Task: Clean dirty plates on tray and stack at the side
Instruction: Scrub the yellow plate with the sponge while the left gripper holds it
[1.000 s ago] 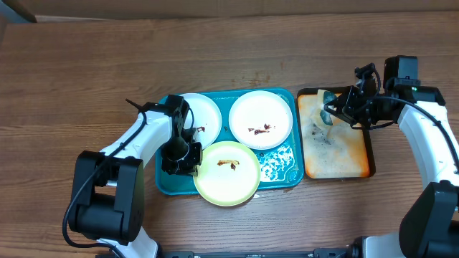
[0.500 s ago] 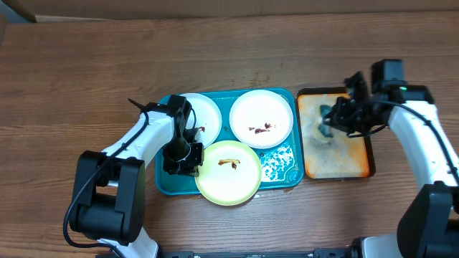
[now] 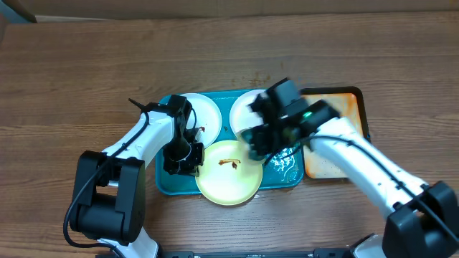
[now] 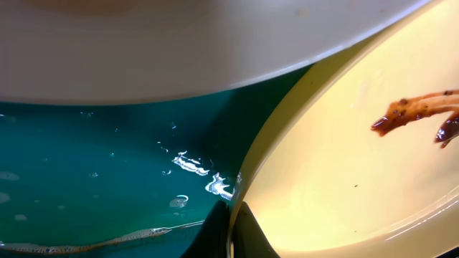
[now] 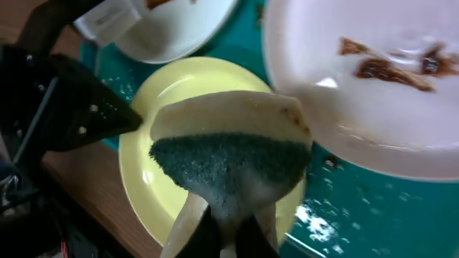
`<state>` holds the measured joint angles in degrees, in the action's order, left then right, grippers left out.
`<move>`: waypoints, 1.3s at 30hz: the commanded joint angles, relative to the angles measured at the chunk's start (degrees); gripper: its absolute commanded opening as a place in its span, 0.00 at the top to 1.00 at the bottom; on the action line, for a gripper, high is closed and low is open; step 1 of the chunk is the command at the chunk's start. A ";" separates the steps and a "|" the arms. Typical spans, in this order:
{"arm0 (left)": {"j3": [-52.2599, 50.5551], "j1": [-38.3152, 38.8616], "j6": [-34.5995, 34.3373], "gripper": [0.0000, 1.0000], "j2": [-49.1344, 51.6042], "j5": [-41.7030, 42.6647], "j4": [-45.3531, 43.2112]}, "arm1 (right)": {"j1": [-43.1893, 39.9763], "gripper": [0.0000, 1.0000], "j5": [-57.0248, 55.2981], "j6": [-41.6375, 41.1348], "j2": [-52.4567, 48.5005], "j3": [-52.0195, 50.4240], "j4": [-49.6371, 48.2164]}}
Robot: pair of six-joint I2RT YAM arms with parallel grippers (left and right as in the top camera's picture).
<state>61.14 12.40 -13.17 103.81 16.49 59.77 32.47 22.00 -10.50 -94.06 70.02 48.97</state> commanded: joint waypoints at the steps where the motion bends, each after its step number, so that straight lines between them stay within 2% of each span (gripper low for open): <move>1: 0.96 0.42 0.24 0.96 0.98 -0.37 -0.39 | 5.33 0.96 -3.02 -5.07 -1.97 1.57 -3.56; 7: 0.96 0.42 0.24 0.96 0.98 -0.37 -0.44 | 11.10 0.96 -7.61 -10.84 -7.48 1.57 -9.07; 16: 0.96 0.42 0.24 0.96 0.98 -0.37 -0.44 | 12.55 0.96 -7.61 -15.10 -12.11 1.57 -18.14; 28: 0.96 0.42 0.22 0.96 0.98 -0.37 -0.48 | 13.20 0.96 -5.01 -23.89 -16.13 1.51 -18.34; 34: 0.96 0.42 0.22 0.96 0.98 -0.37 -0.42 | 13.60 0.96 -5.05 -24.26 -19.04 1.51 -18.16; 39: 0.96 0.42 0.24 0.96 0.98 -0.37 -0.11 | 12.22 0.96 -12.09 -24.28 -19.17 1.51 -12.94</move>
<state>61.19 12.40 -13.17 103.81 16.51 59.55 45.54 15.62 -34.13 -111.83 71.50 32.75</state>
